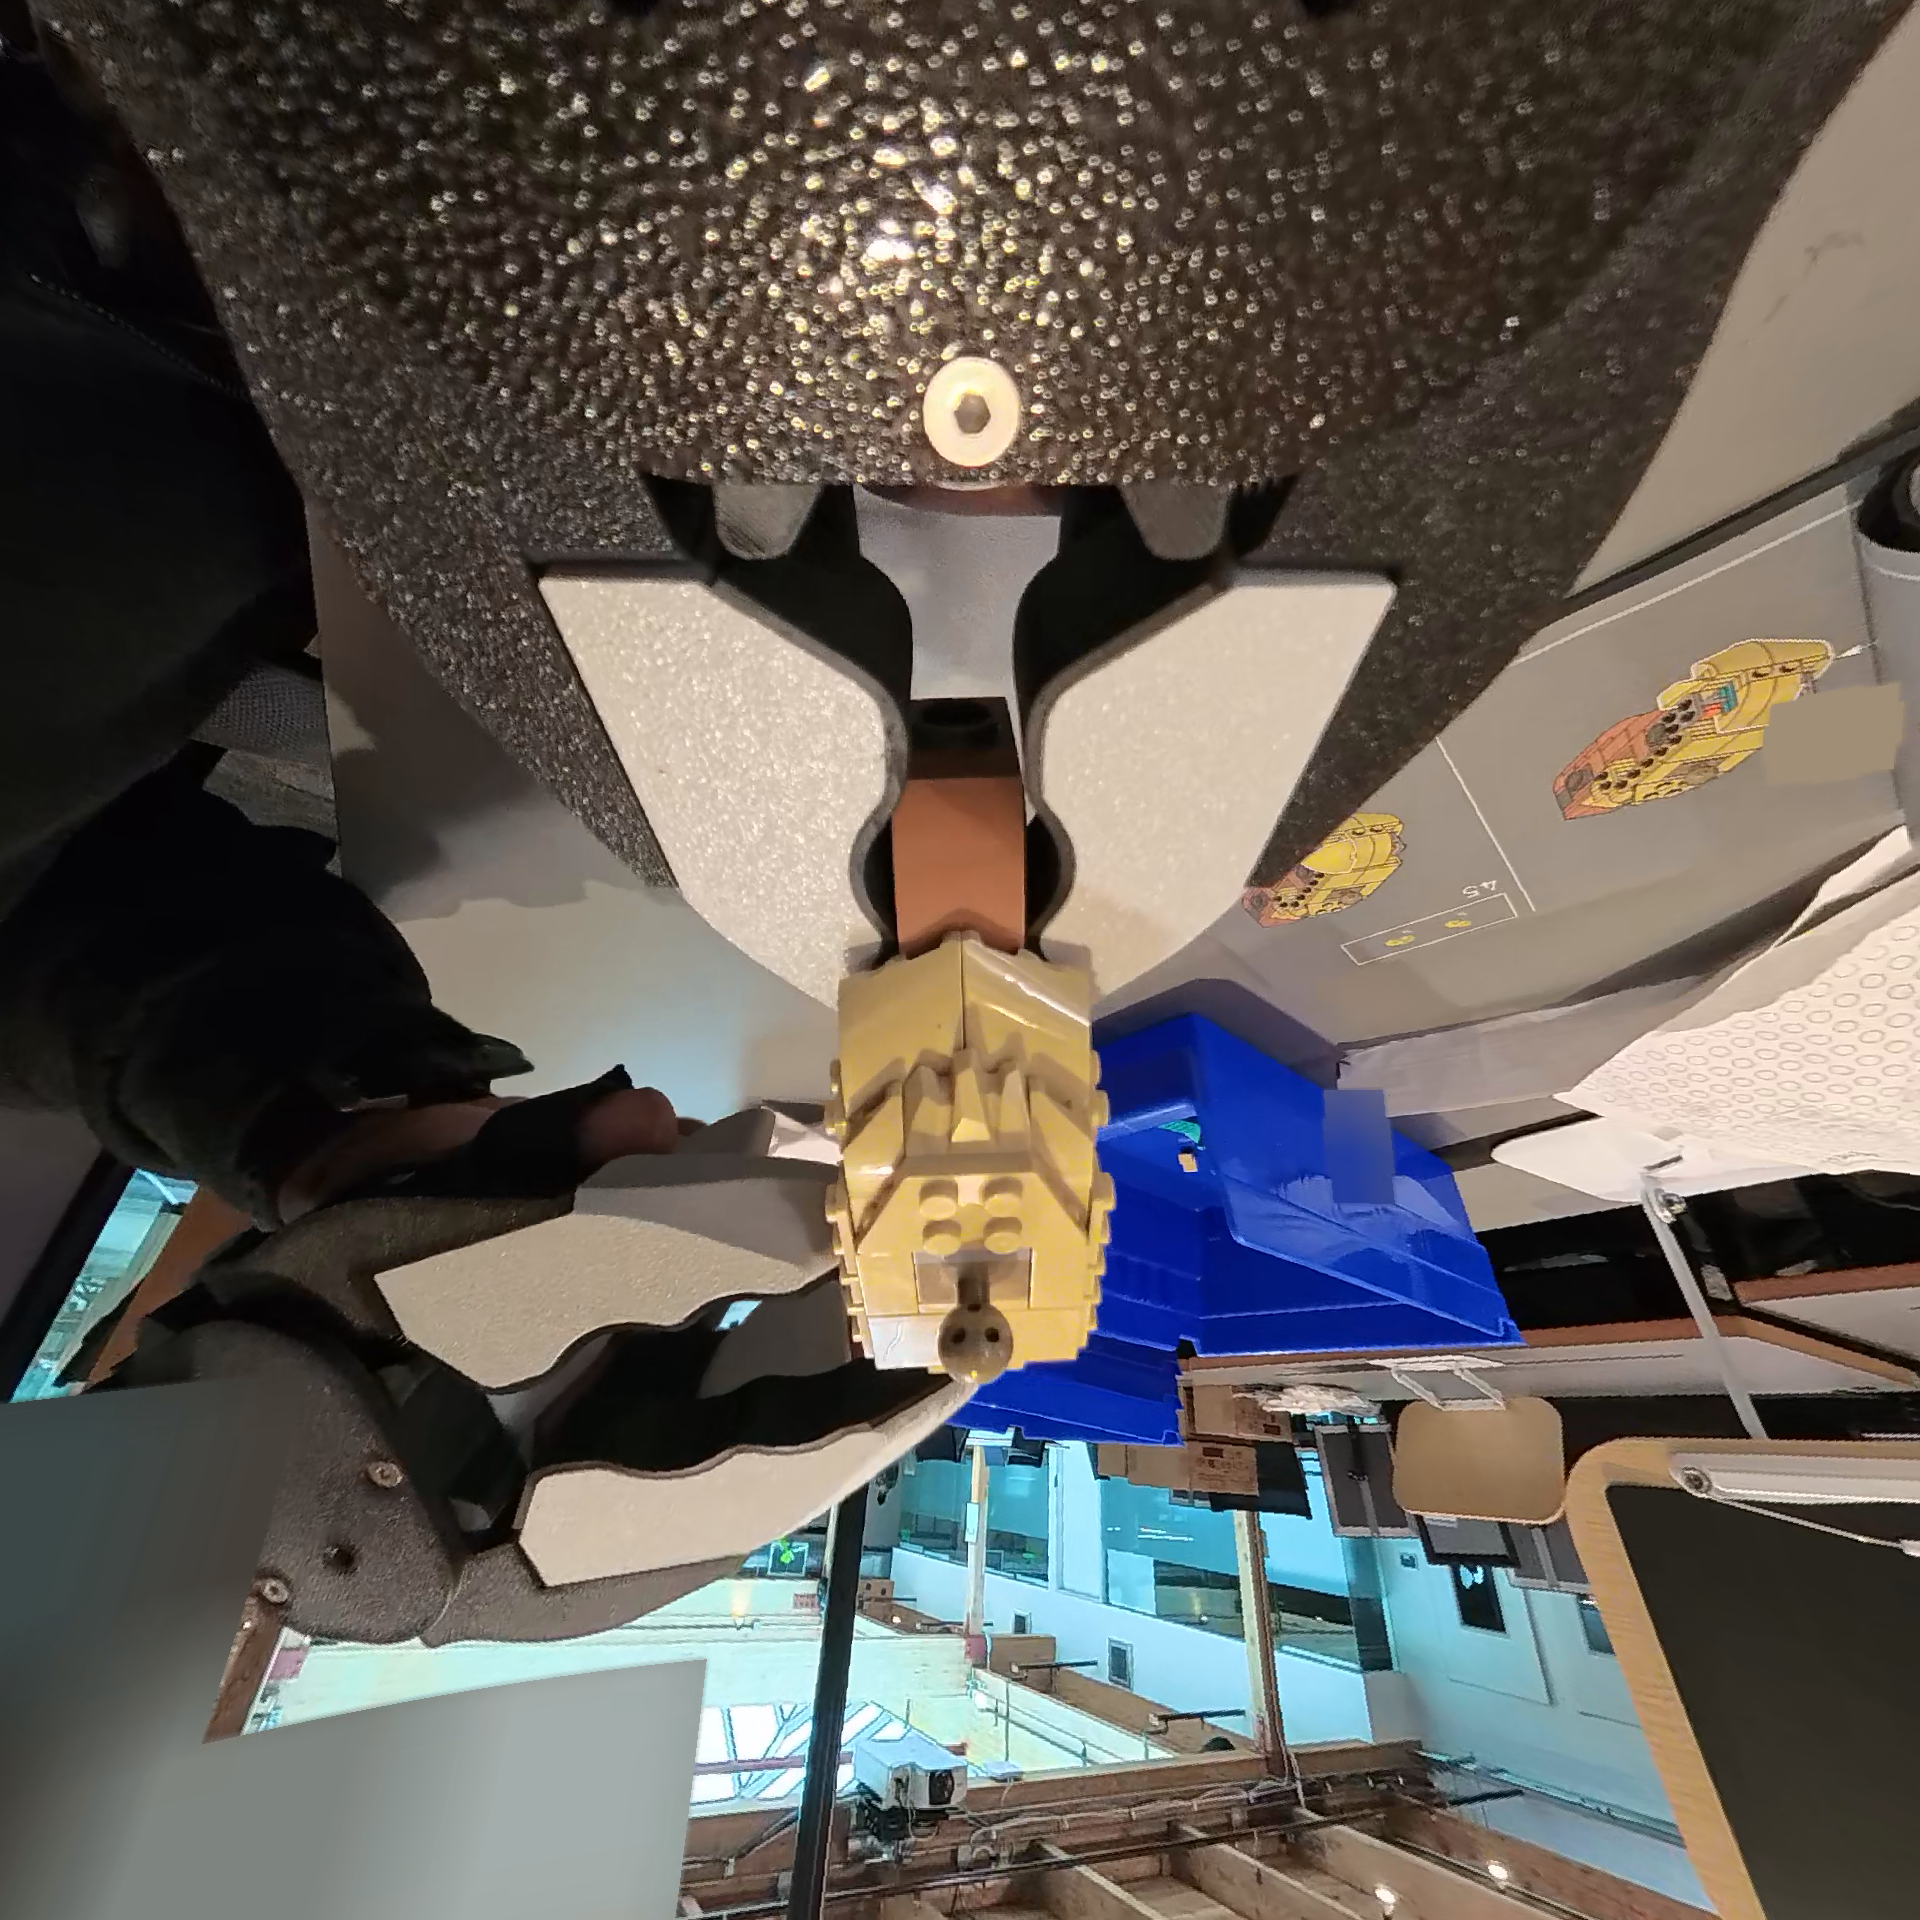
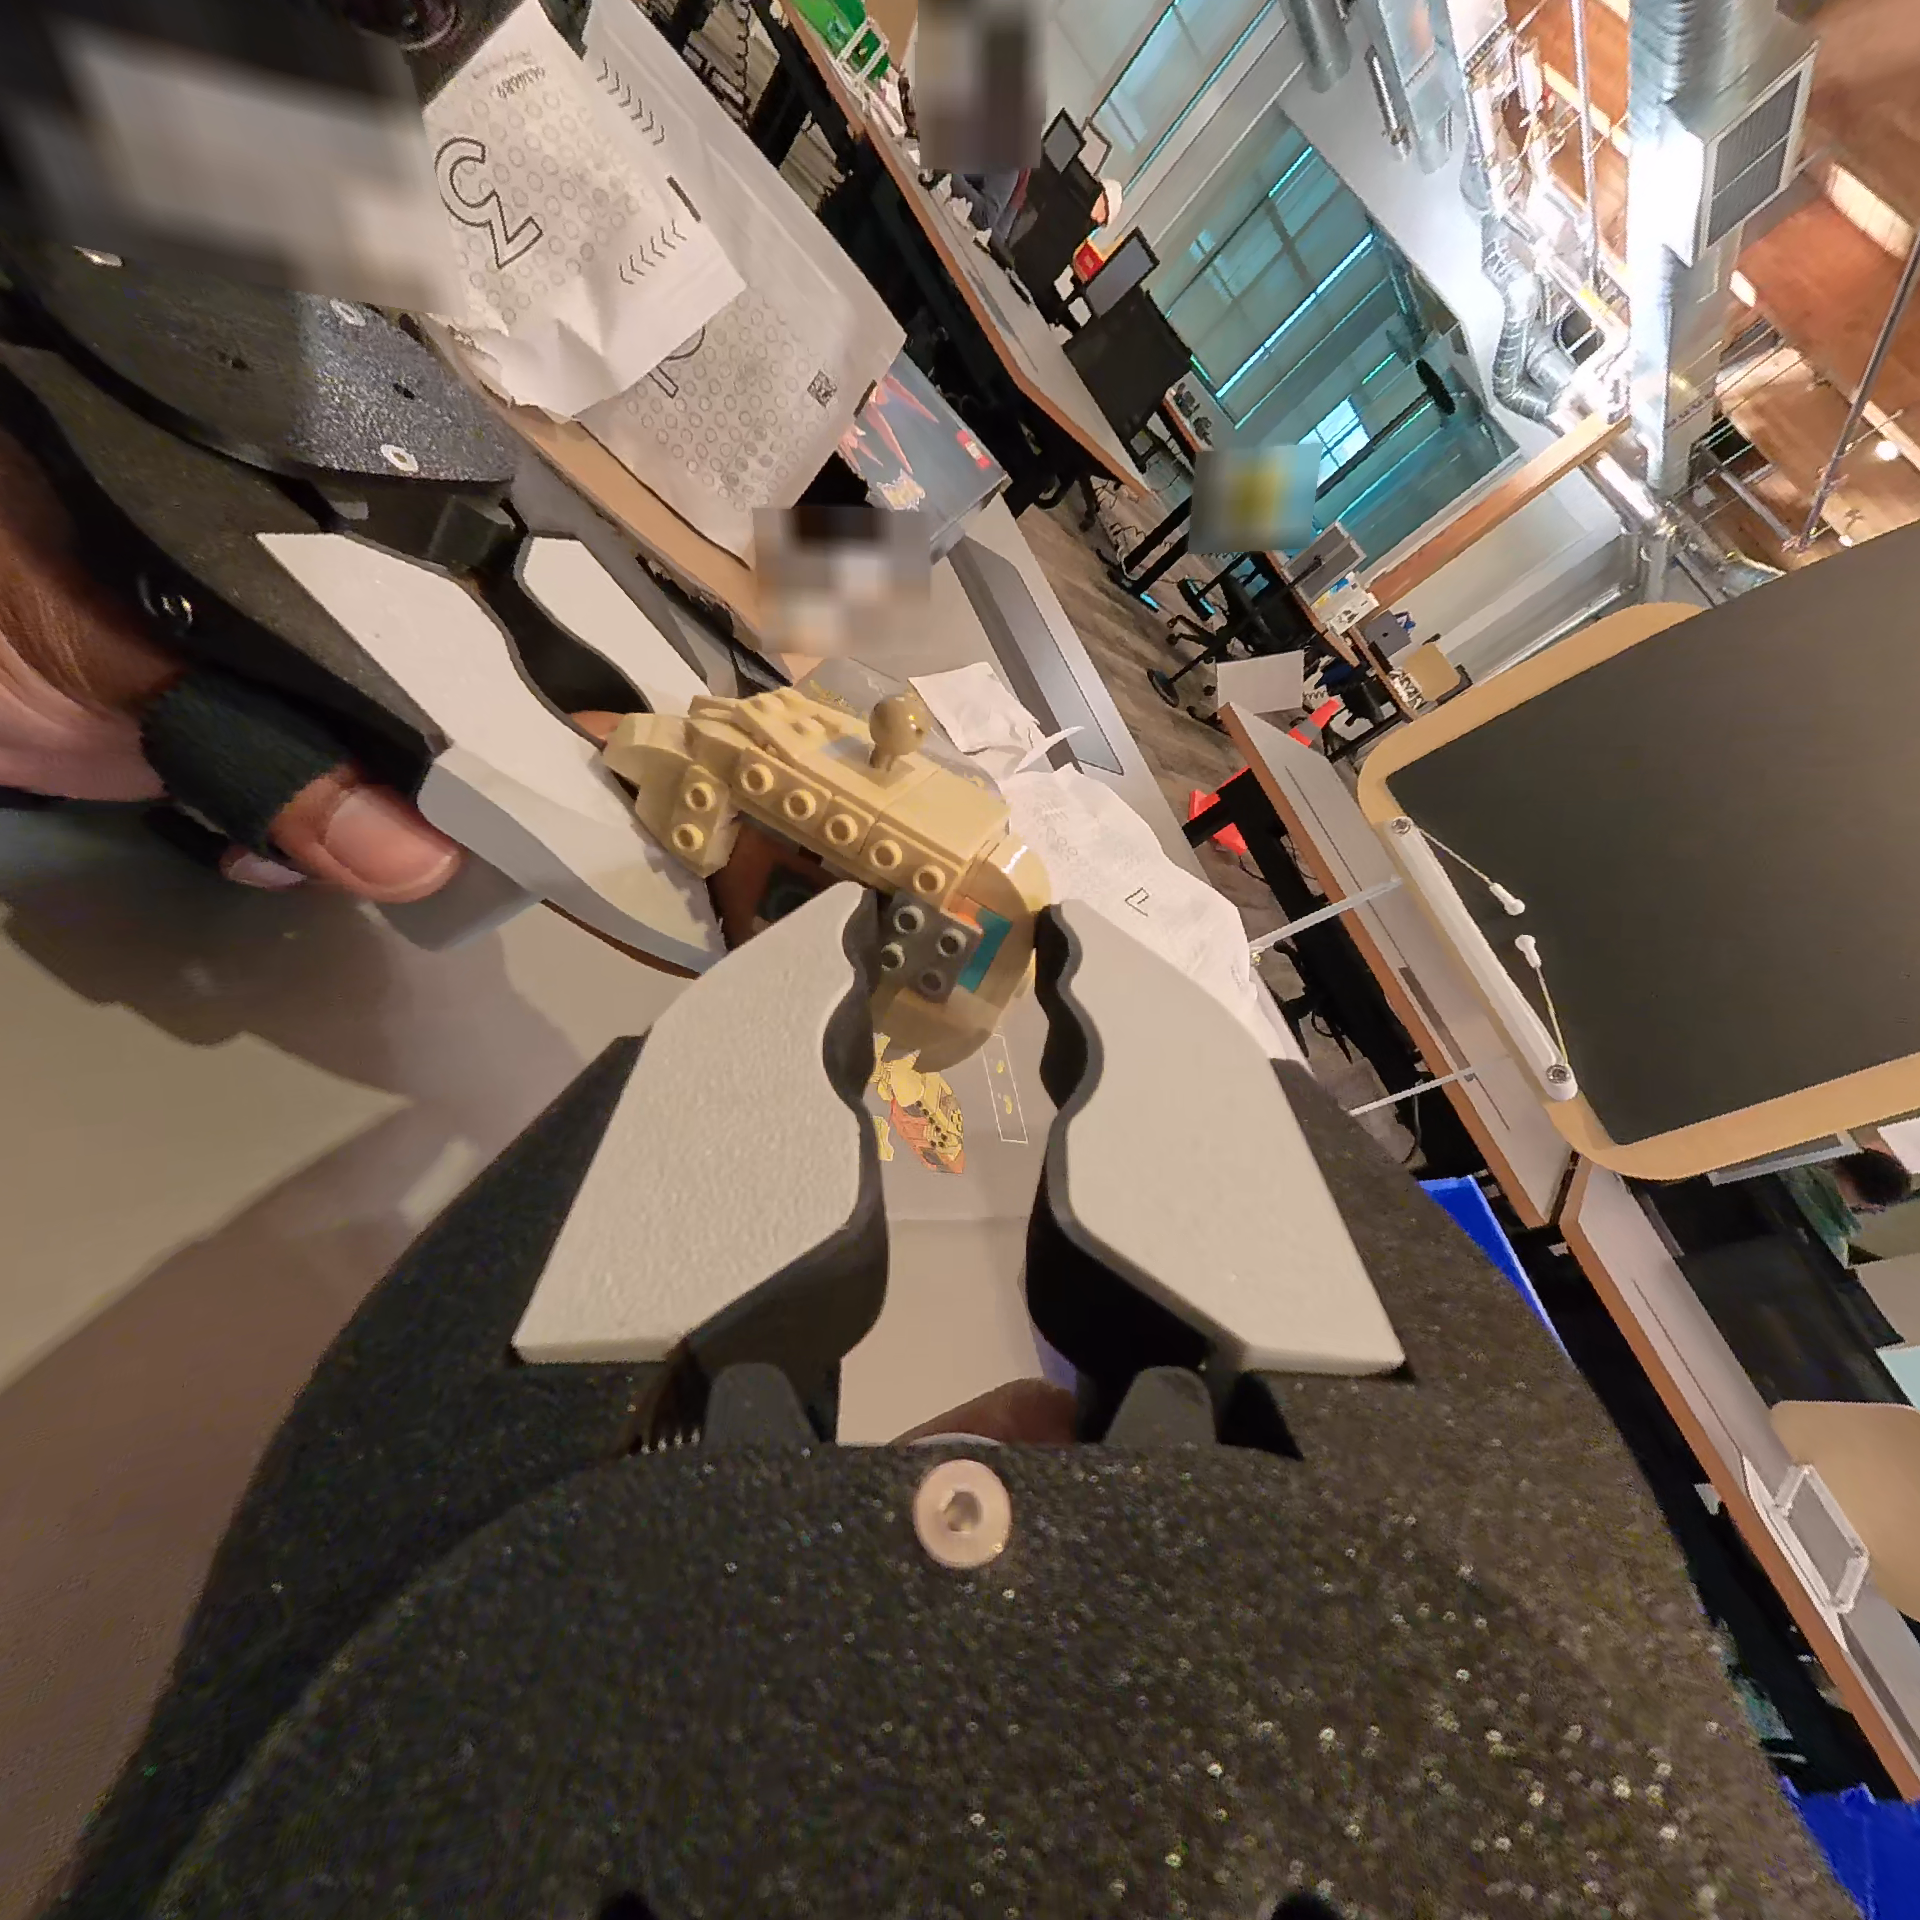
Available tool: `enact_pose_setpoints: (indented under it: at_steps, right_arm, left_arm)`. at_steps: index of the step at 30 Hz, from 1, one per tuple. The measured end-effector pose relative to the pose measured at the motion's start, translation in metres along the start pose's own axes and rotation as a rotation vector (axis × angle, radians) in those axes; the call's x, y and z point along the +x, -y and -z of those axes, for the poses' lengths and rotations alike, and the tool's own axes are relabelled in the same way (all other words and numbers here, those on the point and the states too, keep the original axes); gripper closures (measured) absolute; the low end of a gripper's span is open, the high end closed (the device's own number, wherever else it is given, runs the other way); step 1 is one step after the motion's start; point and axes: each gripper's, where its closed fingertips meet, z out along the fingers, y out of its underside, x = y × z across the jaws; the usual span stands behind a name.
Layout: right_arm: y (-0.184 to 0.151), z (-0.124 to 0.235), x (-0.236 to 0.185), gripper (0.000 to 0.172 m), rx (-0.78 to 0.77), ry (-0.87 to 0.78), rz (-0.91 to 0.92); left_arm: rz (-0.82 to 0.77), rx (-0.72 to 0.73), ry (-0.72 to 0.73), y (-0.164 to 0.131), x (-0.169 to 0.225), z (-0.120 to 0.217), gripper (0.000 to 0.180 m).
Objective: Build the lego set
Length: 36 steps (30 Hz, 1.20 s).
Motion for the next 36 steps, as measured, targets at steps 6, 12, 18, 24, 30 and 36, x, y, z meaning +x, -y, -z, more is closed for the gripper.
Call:
enact_pose_setpoints:
  at_steps: [6, 12, 18, 24, 30, 36]
  right_arm:
    - [-0.001, 0.001, -0.001, 0.142, 0.002, 0.01, 0.017]
    - [0.003, 0.003, 0.003, 0.14, 0.042, 0.015, -0.008]
    - [0.002, -0.001, 0.007, 0.129, 0.062, 0.022, -0.1]
    - [0.004, -0.001, 0.0, 0.131, 0.065, 0.053, -0.058]
    - [0.004, 0.002, 0.0, 0.133, 0.083, 0.071, -0.043]
    - [0.001, 0.002, -0.002, 0.137, 0.061, 0.093, -0.005]
  left_arm:
    - [-0.008, -0.009, -0.004, -0.001, 0.001, -0.001, 0.163]
    - [-0.016, 0.018, -0.002, 0.003, 0.001, -0.002, 0.162]
    - [0.015, 0.068, -0.007, 0.011, -0.003, 0.002, 0.163]
    - [0.004, 0.045, -0.015, 0.008, -0.002, 0.002, 0.163]
    - [-0.015, 0.038, -0.031, 0.008, 0.001, 0.003, 0.163]
    - [-0.008, 0.024, -0.035, 0.005, 0.002, 0.002, 0.163]
